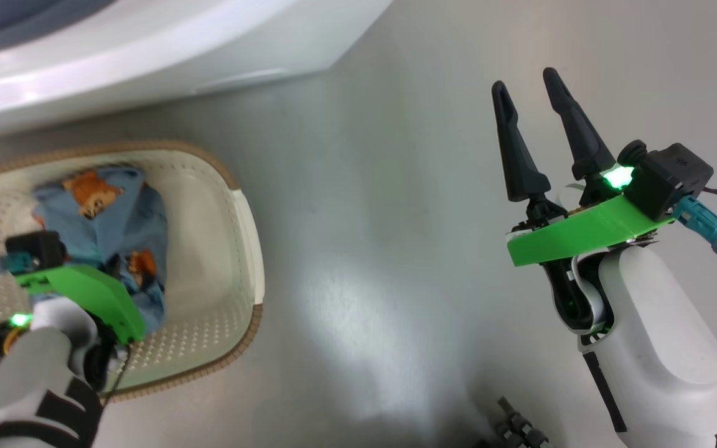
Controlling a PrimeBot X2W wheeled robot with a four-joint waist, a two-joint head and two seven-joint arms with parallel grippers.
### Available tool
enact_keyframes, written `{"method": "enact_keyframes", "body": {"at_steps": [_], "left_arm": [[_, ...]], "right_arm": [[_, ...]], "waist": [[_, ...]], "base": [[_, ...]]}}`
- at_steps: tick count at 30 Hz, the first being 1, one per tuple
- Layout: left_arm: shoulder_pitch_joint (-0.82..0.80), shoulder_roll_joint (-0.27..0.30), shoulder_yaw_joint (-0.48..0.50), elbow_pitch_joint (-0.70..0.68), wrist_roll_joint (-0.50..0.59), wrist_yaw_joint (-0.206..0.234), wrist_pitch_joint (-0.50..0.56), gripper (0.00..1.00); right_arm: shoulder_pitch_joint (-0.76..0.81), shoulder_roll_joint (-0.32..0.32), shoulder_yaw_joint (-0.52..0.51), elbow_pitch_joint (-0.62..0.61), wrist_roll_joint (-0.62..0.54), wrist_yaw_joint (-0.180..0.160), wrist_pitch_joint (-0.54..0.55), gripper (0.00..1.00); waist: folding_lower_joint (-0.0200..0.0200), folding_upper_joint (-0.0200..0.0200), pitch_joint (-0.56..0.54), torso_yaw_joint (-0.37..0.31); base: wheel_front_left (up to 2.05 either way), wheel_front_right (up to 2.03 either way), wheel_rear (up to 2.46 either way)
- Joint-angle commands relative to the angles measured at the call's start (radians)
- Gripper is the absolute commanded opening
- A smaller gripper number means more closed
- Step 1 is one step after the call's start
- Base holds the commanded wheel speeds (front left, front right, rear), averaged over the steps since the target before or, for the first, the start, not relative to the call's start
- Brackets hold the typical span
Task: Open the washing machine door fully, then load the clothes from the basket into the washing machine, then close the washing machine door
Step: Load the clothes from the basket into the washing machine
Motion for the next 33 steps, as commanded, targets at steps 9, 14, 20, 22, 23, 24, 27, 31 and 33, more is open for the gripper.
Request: {"method": "enact_keyframes", "body": {"at_steps": [9,14,20,22,23,24,27,31,33], "left_arm": [[0.150,0.023,-0.056,-0.098,-0.093,-0.002,-0.075,0.00],[0.205,0.020,-0.100,-0.156,-0.150,-0.002,-0.116,0.00],[0.264,0.026,-0.170,-0.229,-0.201,-0.002,-0.186,0.00],[0.278,0.028,-0.184,-0.248,-0.214,-0.002,-0.204,0.00],[0.284,0.029,-0.192,-0.258,-0.218,-0.002,-0.212,0.00],[0.289,0.030,-0.199,-0.267,-0.222,-0.002,-0.219,0.00],[0.302,0.035,-0.214,-0.294,-0.228,-0.002,-0.241,0.00],[0.324,0.042,-0.216,-0.333,-0.223,-0.002,-0.262,0.00],[0.338,0.045,-0.208,-0.356,-0.215,-0.002,-0.267,0.00]], "right_arm": [[0.063,0.007,0.012,0.026,0.018,0.005,-0.008,1.00],[0.094,-0.002,0.010,0.049,0.028,0.005,-0.008,1.00],[0.130,-0.018,0.014,0.067,0.049,0.005,-0.008,1.00],[0.139,-0.022,0.017,0.072,0.054,0.005,-0.008,1.00],[0.143,-0.025,0.018,0.074,0.056,0.005,-0.008,1.00],[0.148,-0.027,0.020,0.077,0.059,0.005,-0.008,1.00],[0.164,-0.037,0.019,0.083,0.065,0.005,-0.008,1.00],[0.187,-0.049,0.015,0.088,0.075,0.005,-0.008,1.00],[0.200,-0.054,0.012,0.090,0.080,0.005,-0.008,1.00]], "waist": [[0.0000,0.0000,-0.237,0.035],[0.0000,0.0000,-0.334,0.055],[0.0000,0.0000,-0.451,0.080],[0.0000,0.0000,-0.480,0.086],[0.0000,0.0000,-0.493,0.090],[0.0000,0.0000,-0.506,0.094],[0.0000,0.0000,-0.544,0.105],[0.0000,0.0000,-0.594,0.120],[0.0000,0.0000,-0.617,0.128]], "base": [[0.00,0.00,0.00],[0.00,0.00,0.00],[0.00,0.00,0.00],[0.00,0.00,0.00],[0.00,0.00,0.00],[0.00,0.00,0.00],[0.00,0.00,0.00],[0.00,0.00,0.00],[0.00,0.00,0.00]]}}
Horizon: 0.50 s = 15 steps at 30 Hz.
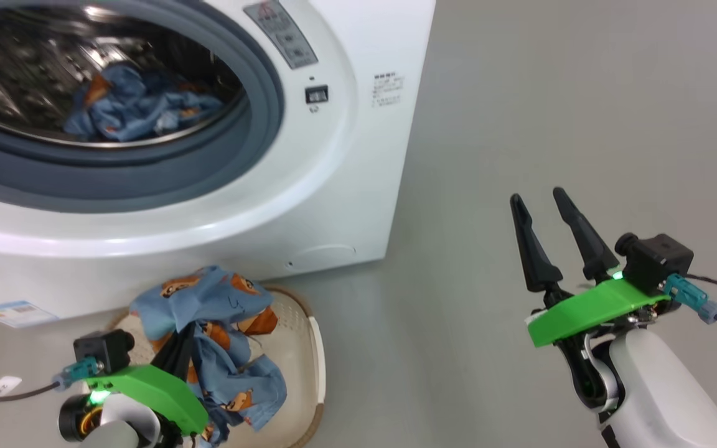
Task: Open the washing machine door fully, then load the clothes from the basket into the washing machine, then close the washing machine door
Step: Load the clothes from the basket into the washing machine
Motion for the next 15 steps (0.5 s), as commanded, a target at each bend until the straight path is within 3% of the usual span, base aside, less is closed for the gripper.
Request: {"method": "enact_keyframes", "body": {"at_steps": [1,15], "left_arm": [[0.011,0.031,0.040,-0.034,0.012,-0.002,-0.013,0.00],[0.168,0.010,0.239,-0.399,0.161,0.064,-0.015,0.00]], "right_arm": [[0.015,-0.010,0.010,-0.019,0.013,0.005,-0.008,1.00],[0.088,-0.036,0.000,-0.013,0.030,0.005,-0.008,1.00]], "waist": [[0.0000,0.0000,-0.070,0.036],[0.0000,0.0000,-0.185,0.074]], "base": [[0.00,0.00,0.00],[0.00,0.00,0.00]]}}
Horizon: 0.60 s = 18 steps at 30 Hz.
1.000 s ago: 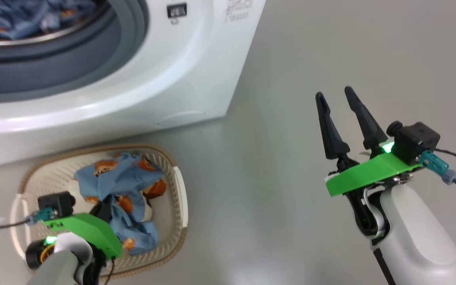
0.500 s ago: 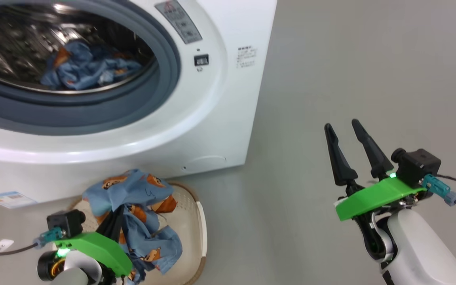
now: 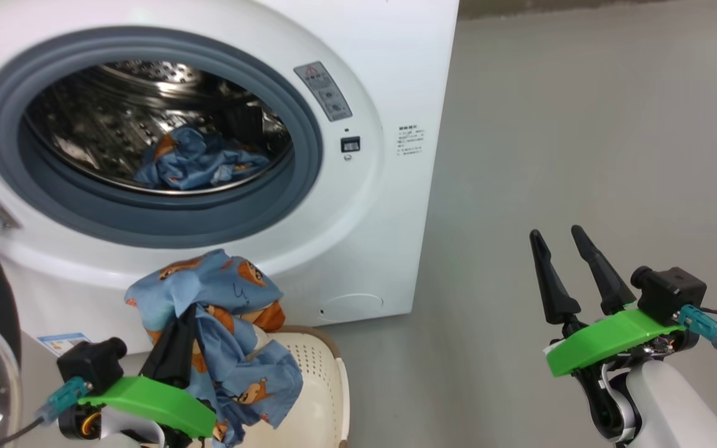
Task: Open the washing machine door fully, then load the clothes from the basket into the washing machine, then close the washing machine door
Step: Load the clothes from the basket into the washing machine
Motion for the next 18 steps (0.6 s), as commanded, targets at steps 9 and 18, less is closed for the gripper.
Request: {"method": "enact_keyframes", "body": {"at_steps": [9,18], "left_arm": [[0.070,0.005,0.090,-0.228,0.112,0.072,-0.013,0.00],[0.088,0.004,0.104,-0.287,0.129,0.088,-0.013,0.00]], "right_arm": [[0.023,-0.029,0.028,-0.027,0.013,0.005,-0.008,1.00],[0.022,-0.044,0.042,-0.026,0.017,0.005,-0.008,1.00]], "waist": [[0.0000,0.0000,-0.043,0.027],[0.0000,0.0000,-0.039,0.025]], "base": [[0.00,0.00,0.00],[0.00,0.00,0.00]]}}
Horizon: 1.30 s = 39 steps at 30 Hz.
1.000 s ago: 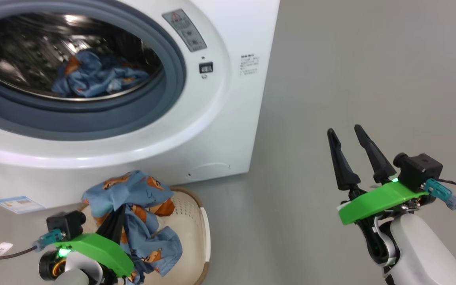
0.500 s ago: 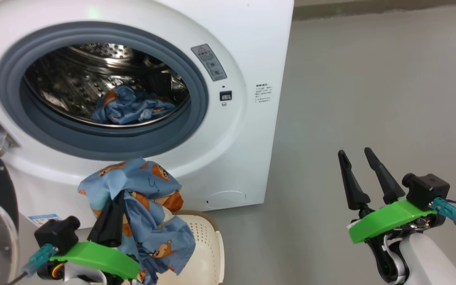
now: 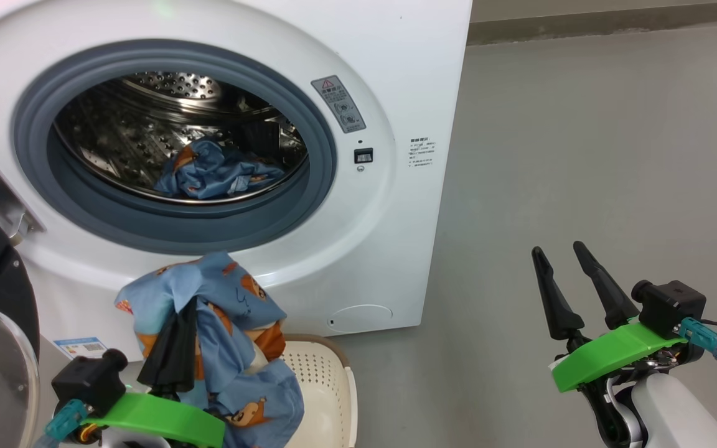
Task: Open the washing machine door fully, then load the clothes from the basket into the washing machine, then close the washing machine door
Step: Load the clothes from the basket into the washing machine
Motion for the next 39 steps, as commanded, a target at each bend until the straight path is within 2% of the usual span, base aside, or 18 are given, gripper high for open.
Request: {"method": "enact_keyframes", "body": {"at_steps": [1,9,16,24,32,39], "left_arm": [[-0.034,0.022,0.041,-0.035,0.012,0.005,-0.009,0.00],[-0.157,0.039,0.057,-0.031,0.032,0.013,-0.004,0.00],[-0.336,0.045,0.089,0.035,0.032,-0.010,-0.005,0.00],[-0.533,0.050,0.094,0.256,0.026,-0.051,0.011,0.00],[-0.749,0.083,0.106,0.521,0.043,-0.103,-0.001,0.00],[-0.923,0.121,0.112,0.695,0.048,-0.133,-0.007,0.00]], "right_arm": [[-0.011,-0.014,0.019,-0.025,0.011,0.005,-0.008,1.00],[-0.027,-0.016,0.032,-0.028,0.007,0.005,-0.008,1.00],[-0.055,-0.011,0.038,-0.036,-0.002,0.005,-0.008,1.00],[-0.099,0.010,0.033,-0.056,-0.022,0.005,-0.008,1.00],[-0.157,0.038,0.014,-0.101,-0.055,0.005,-0.008,1.00],[-0.175,0.066,0.010,-0.128,-0.075,0.005,-0.008,1.00]], "waist": [[0.0000,0.0000,0.003,-0.001],[0.0000,0.0000,0.041,-0.006],[0.0000,0.0000,0.117,-0.032],[0.0000,0.0000,0.233,-0.075],[0.0000,0.0000,0.393,-0.142],[0.0000,0.0000,0.513,-0.207]], "base": [[0.00,0.00,0.00],[0.00,0.00,0.00],[0.00,0.00,0.00],[0.00,0.00,0.00],[0.00,0.00,0.00],[0.00,0.00,0.00]]}}
